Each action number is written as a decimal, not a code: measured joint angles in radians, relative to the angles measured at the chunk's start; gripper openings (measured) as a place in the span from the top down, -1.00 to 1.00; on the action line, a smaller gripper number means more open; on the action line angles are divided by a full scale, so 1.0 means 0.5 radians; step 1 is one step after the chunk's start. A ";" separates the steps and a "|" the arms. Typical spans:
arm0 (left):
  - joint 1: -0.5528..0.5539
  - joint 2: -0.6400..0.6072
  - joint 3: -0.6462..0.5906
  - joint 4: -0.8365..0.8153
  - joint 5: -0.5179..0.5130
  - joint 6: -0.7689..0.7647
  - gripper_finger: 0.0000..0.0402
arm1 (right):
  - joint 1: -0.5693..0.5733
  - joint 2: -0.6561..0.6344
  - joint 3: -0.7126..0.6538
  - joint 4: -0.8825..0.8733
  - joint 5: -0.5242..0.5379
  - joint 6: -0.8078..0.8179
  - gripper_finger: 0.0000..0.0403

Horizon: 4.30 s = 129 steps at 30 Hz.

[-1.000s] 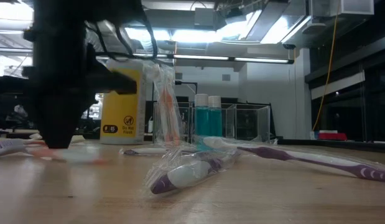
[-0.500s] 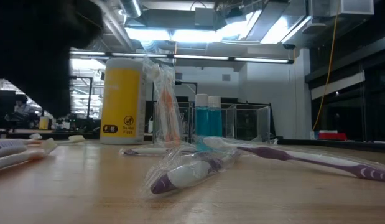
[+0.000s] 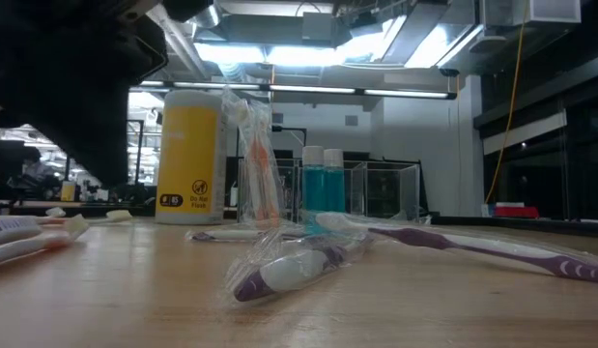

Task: Pick & Place toothbrushing station
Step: Put the white and orange toothbrush into the left compartment of the transparent organizer

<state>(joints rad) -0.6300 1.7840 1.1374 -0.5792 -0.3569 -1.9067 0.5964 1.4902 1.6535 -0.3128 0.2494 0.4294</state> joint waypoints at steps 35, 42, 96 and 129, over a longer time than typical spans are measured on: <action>-0.180 0.166 0.025 0.209 -0.008 -0.447 0.98 | 0.046 0.002 0.000 0.029 -0.044 -0.051 0.19; -0.111 0.166 0.025 0.094 0.130 -0.409 0.98 | 0.046 0.002 0.000 0.029 -0.057 -0.050 0.19; 0.175 0.209 0.259 -0.832 0.434 -0.258 0.18 | 0.124 0.002 0.001 0.012 -0.154 -0.037 0.19; 0.177 0.397 0.272 -0.670 0.522 -0.169 0.89 | 0.163 0.002 0.001 0.012 -0.094 -0.031 0.19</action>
<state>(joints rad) -0.5413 1.9827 1.2736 -0.9142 -0.0957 -1.9909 0.6781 1.4910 1.6539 -0.3069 0.2023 0.4139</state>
